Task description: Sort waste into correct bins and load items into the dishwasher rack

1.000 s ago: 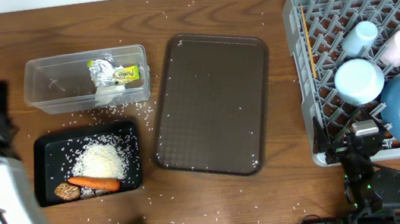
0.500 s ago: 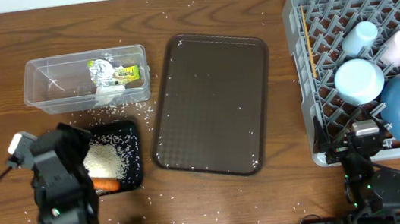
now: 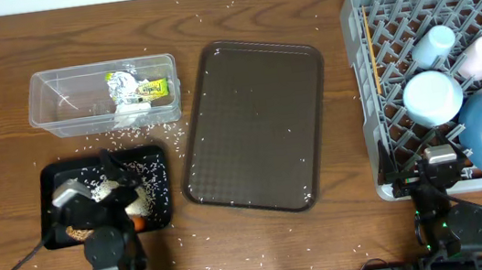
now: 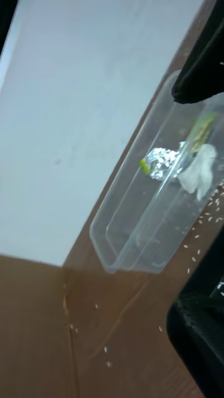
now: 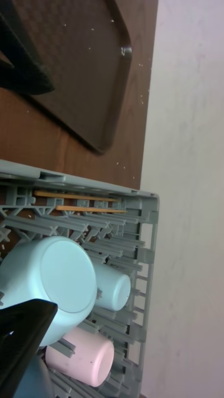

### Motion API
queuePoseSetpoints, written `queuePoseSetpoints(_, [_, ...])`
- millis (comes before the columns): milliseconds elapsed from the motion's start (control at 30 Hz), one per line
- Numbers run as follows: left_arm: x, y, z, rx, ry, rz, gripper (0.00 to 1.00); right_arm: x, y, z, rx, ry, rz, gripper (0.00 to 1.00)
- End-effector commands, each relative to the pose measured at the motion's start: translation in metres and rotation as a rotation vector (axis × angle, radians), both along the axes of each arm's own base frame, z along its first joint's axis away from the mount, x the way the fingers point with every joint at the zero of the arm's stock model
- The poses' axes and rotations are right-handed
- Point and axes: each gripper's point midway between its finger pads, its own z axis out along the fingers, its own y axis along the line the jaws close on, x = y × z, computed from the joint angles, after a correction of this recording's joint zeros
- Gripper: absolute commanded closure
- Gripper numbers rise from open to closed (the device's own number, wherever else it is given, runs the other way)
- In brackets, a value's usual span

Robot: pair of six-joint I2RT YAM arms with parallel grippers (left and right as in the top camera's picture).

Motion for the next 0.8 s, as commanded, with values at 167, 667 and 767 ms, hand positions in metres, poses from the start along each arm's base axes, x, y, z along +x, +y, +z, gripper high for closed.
queuePoseSetpoints(167, [-0.001,-0.034,0.0,0.206,0.013,-0.202,0.02,0.0,-0.002,0.0,-0.013,-0.003,-0.009,0.01])
queuePoseSetpoints(667, [-0.013,-0.063,-0.043,0.19,0.168,-0.338,0.02,0.0,-0.002,0.0,-0.013,-0.003,-0.009,0.01])
queuePoseSetpoints(767, [-0.013,-0.069,-0.043,0.192,0.166,-0.364,0.02,0.0,-0.002,0.0,-0.013,-0.003,-0.009,0.01])
